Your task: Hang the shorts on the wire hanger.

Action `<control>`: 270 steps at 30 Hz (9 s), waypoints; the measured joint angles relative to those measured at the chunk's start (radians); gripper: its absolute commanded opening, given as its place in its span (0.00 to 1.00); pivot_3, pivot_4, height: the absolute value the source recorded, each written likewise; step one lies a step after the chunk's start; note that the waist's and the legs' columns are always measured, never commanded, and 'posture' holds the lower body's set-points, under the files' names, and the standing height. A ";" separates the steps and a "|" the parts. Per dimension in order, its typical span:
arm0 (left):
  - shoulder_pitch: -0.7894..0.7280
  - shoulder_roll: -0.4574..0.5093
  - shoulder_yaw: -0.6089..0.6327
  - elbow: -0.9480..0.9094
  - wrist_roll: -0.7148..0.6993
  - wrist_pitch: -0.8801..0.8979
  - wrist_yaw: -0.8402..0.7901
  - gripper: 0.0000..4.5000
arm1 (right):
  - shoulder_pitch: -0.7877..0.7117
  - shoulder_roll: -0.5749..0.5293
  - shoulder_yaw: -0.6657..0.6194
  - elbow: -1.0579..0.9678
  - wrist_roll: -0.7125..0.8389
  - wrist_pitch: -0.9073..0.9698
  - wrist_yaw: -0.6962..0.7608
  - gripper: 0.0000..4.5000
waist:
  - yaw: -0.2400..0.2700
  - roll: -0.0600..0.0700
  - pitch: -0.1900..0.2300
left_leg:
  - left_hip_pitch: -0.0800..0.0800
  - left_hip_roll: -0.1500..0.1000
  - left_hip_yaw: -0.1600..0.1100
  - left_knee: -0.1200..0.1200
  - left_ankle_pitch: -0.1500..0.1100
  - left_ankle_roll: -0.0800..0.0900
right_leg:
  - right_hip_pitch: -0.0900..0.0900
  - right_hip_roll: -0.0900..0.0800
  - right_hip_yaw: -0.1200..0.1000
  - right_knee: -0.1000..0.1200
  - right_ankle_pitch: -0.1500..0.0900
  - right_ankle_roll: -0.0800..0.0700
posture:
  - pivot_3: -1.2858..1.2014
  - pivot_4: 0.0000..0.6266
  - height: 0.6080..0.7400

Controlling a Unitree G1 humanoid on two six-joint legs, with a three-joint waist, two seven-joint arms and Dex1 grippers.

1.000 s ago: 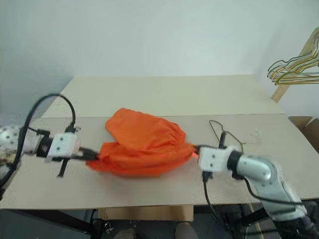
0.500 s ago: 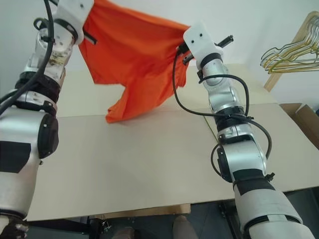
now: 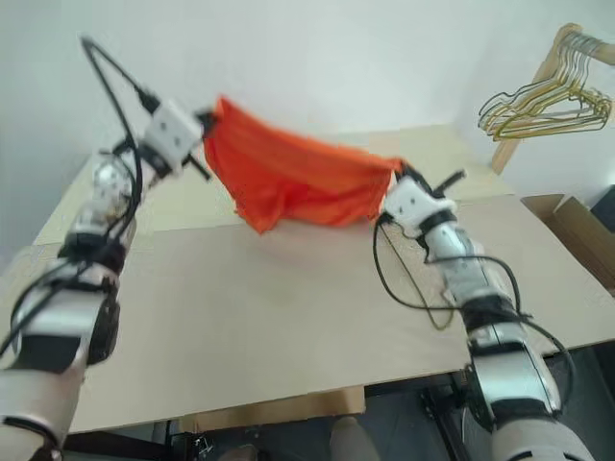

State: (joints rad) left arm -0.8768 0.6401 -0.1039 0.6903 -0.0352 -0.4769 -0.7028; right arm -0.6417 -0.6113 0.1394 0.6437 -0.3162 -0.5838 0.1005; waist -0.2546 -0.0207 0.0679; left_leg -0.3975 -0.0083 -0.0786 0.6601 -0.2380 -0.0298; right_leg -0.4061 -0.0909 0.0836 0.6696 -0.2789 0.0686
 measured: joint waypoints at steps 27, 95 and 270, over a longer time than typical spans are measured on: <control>0.934 0.514 0.091 -1.102 -0.321 0.541 -0.661 0.00 | 0.429 -0.325 0.121 -0.452 0.091 -0.191 0.720 0.01 | 0.100 0.004 0.010 | 0.051 0.015 0.009 -0.001 -0.019 0.020 | 0.050 0.015 0.002 -0.012 -0.008 -0.007 | 0.46 0.09 1.00; 0.354 0.121 0.093 -0.906 -0.609 0.994 -0.498 0.67 | 0.453 -0.306 -0.200 -0.765 0.644 1.697 0.467 0.02 | 0.127 -0.003 0.011 | 0.040 0.023 0.023 0.001 -0.023 0.021 | 0.036 0.025 0.013 -0.015 -0.007 -0.006 | 0.45 0.05 1.00; 0.187 0.044 0.041 -0.440 -0.241 0.610 -0.746 0.99 | 0.604 -0.525 -0.467 -0.790 1.204 2.190 0.834 0.00 | 0.084 0.008 0.001 | 0.015 0.011 0.008 0.018 -0.023 0.023 | 0.022 0.014 0.006 -0.009 -0.004 0.001 | 0.46 0.10 1.00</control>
State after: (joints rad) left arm -0.6902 0.6845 -0.0626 0.2507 -0.2761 0.1326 -1.4493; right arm -0.0379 -1.1361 -0.3273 -0.1468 0.8882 1.6065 0.9349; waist -0.1705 -0.0130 0.0686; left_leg -0.3821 0.0026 -0.0708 0.6784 -0.2612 -0.0070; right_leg -0.3843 -0.0770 0.0897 0.6610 -0.2827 0.0693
